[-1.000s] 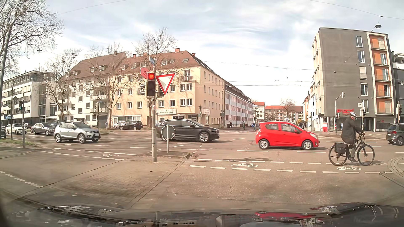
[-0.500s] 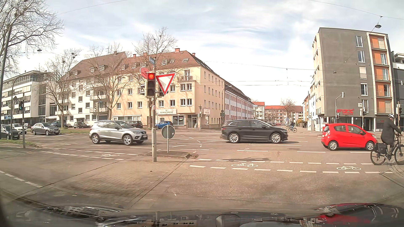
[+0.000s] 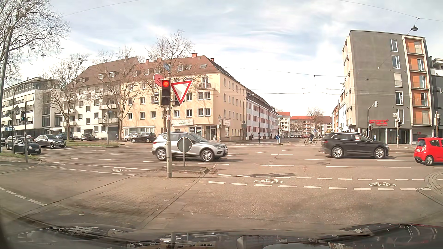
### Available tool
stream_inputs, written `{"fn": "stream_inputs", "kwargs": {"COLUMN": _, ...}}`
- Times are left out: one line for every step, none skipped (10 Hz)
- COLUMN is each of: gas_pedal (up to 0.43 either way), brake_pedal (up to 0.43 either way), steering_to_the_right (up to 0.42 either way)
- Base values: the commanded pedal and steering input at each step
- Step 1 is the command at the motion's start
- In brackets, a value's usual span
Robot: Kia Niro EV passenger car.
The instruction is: Follow the waypoints while adhering to traffic rules and regulations
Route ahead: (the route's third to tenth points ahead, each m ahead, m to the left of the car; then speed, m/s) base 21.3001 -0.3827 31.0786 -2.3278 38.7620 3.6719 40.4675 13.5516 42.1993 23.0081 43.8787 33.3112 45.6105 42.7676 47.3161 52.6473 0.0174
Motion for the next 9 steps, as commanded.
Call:
{"fn": "stream_inputs", "kwargs": {"gas_pedal": 0.000, "brake_pedal": 0.274, "steering_to_the_right": 0.020}}
{"fn": "stream_inputs", "kwargs": {"gas_pedal": 0.000, "brake_pedal": 0.274, "steering_to_the_right": 0.020}}
{"fn": "stream_inputs", "kwargs": {"gas_pedal": 0.000, "brake_pedal": 0.274, "steering_to_the_right": 0.020}}
{"fn": "stream_inputs", "kwargs": {"gas_pedal": 0.000, "brake_pedal": 0.274, "steering_to_the_right": 0.020}}
{"fn": "stream_inputs", "kwargs": {"gas_pedal": 0.000, "brake_pedal": 0.280, "steering_to_the_right": 0.020}}
{"fn": "stream_inputs", "kwargs": {"gas_pedal": 0.000, "brake_pedal": 0.280, "steering_to_the_right": 0.020}}
{"fn": "stream_inputs", "kwargs": {"gas_pedal": 0.000, "brake_pedal": 0.274, "steering_to_the_right": 0.020}}
{"fn": "stream_inputs", "kwargs": {"gas_pedal": 0.000, "brake_pedal": 0.280, "steering_to_the_right": 0.020}}
{"fn": "stream_inputs", "kwargs": {"gas_pedal": 0.000, "brake_pedal": 0.280, "steering_to_the_right": 0.020}}
